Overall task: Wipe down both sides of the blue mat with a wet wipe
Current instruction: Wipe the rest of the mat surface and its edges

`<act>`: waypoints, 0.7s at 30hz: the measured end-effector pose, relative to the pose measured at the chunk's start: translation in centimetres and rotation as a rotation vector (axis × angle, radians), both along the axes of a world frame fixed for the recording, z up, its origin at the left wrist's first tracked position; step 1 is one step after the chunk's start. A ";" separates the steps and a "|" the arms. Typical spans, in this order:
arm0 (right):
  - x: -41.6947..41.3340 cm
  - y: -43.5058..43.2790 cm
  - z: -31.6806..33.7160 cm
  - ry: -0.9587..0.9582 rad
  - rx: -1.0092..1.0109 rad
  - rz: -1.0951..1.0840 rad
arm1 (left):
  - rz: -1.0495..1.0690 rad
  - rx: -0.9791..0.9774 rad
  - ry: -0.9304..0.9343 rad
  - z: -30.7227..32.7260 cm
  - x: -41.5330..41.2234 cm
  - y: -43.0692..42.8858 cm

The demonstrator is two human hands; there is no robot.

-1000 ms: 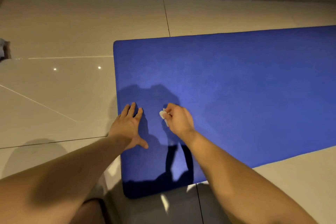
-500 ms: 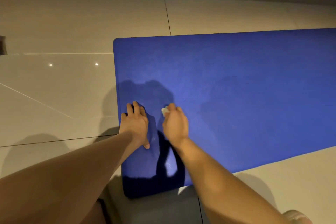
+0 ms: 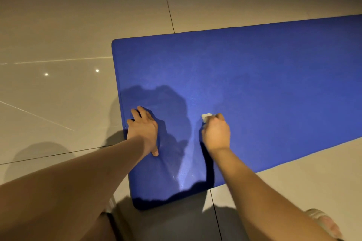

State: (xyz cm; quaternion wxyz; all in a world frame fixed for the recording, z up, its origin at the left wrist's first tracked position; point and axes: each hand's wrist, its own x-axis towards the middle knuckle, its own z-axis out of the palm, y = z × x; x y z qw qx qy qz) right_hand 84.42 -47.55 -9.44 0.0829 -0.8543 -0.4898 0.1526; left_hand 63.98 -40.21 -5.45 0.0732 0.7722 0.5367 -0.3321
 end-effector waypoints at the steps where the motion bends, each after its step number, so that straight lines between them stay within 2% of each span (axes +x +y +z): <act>1: -2.0 0.1 -0.3 0.028 0.006 0.055 | -0.006 0.001 0.003 0.0 0.0 0.0; 4: -6.5 -0.2 -0.8 0.162 0.053 0.199 | -0.005 0.000 0.002 0.0 0.0 0.0; 7: -5.4 -0.2 -0.1 0.137 0.014 0.266 | -0.009 -0.004 -0.006 0.0 0.0 0.0; 14: 4.3 -1.1 0.5 -0.102 -0.019 -0.042 | -0.006 -0.022 -0.006 -0.1 -0.1 0.1; 17: 2.1 -0.7 0.4 0.011 0.020 -0.081 | -0.014 -0.025 0.003 0.0 0.1 0.1; 21: -4.9 -0.4 -0.2 0.134 0.040 0.065 | -0.020 -0.025 0.009 0.1 0.1 0.2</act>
